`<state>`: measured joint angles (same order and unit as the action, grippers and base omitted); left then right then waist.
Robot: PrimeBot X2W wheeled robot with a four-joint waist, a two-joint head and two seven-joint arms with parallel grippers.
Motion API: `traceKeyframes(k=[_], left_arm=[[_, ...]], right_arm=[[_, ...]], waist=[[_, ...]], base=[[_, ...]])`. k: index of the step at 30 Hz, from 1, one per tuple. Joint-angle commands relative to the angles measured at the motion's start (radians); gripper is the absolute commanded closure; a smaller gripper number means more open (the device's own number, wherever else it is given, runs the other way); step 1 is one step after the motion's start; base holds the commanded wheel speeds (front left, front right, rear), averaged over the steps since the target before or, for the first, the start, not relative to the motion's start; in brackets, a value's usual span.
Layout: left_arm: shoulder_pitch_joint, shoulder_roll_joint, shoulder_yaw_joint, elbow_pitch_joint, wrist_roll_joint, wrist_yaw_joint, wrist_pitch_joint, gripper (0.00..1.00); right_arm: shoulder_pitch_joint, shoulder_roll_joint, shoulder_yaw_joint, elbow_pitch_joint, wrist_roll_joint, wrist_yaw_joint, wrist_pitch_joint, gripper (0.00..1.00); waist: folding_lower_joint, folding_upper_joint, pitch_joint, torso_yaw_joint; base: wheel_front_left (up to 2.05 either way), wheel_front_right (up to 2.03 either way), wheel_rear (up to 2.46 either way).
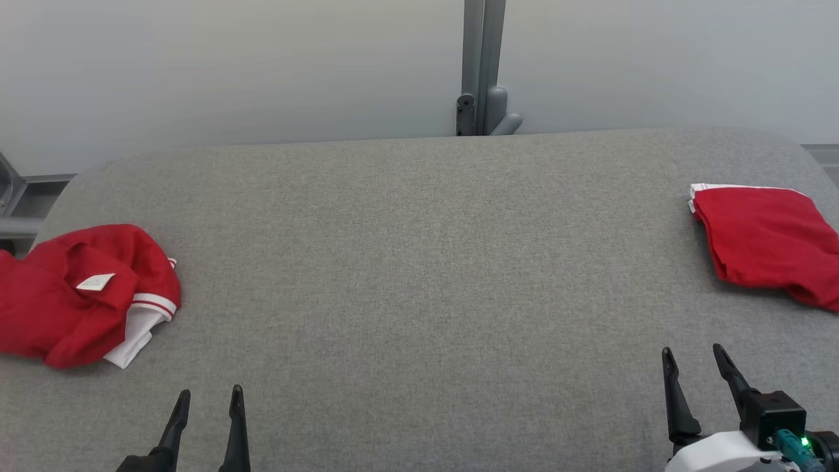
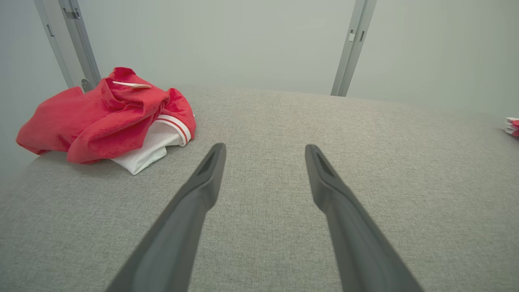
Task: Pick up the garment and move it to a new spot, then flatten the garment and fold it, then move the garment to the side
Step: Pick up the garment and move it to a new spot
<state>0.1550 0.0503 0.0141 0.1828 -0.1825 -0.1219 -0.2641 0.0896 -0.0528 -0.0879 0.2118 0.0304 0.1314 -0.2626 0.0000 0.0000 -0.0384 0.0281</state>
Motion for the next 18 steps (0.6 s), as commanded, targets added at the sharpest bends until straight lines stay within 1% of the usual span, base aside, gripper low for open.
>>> traceKeyframes(k=[1, 8, 11, 13, 18], left_arm=[[-0.008, 0.001, 0.002, 0.001, -0.001, -0.003, 0.0, 0.0], [-0.014, 0.001, -0.004, 0.007, 0.001, -0.004, 0.0, 0.0], [-0.016, 0.001, -0.008, 0.007, 0.001, -0.002, 0.0, 0.0], [-0.017, 0.001, -0.012, 0.007, 0.0, 0.0, 0.0, 0.0], [-0.013, 0.001, -0.018, 0.01, 0.001, 0.006, 0.0, 0.0]], right_arm=[[0.01, -0.001, -0.003, 0.001, -0.011, -0.001, -0.003, 0.0], [0.017, 0.001, -0.019, -0.008, -0.011, -0.001, -0.003, 0.0], [0.024, 0.001, -0.022, -0.018, -0.01, -0.001, -0.003, 0.0], [0.033, 0.001, -0.027, -0.023, 0.005, -0.001, -0.003, 0.0], [0.055, 0.002, -0.001, -0.022, 0.041, -0.001, -0.003, 0.0]], waist=[[0.0, 0.0, 0.0, 0.002], [0.0, 0.0, -0.004, 0.029], [0.0, 0.0, -0.006, 0.065], [0.0, 0.0, -0.013, 0.107], [0.0, 0.0, -0.028, 0.255]], base=[[0.0, 0.0, 0.0], [0.0, 0.0, 0.0], [0.0, 0.0, 0.0], [0.0, 0.0, 0.0], [0.0, 0.0, 0.0]])
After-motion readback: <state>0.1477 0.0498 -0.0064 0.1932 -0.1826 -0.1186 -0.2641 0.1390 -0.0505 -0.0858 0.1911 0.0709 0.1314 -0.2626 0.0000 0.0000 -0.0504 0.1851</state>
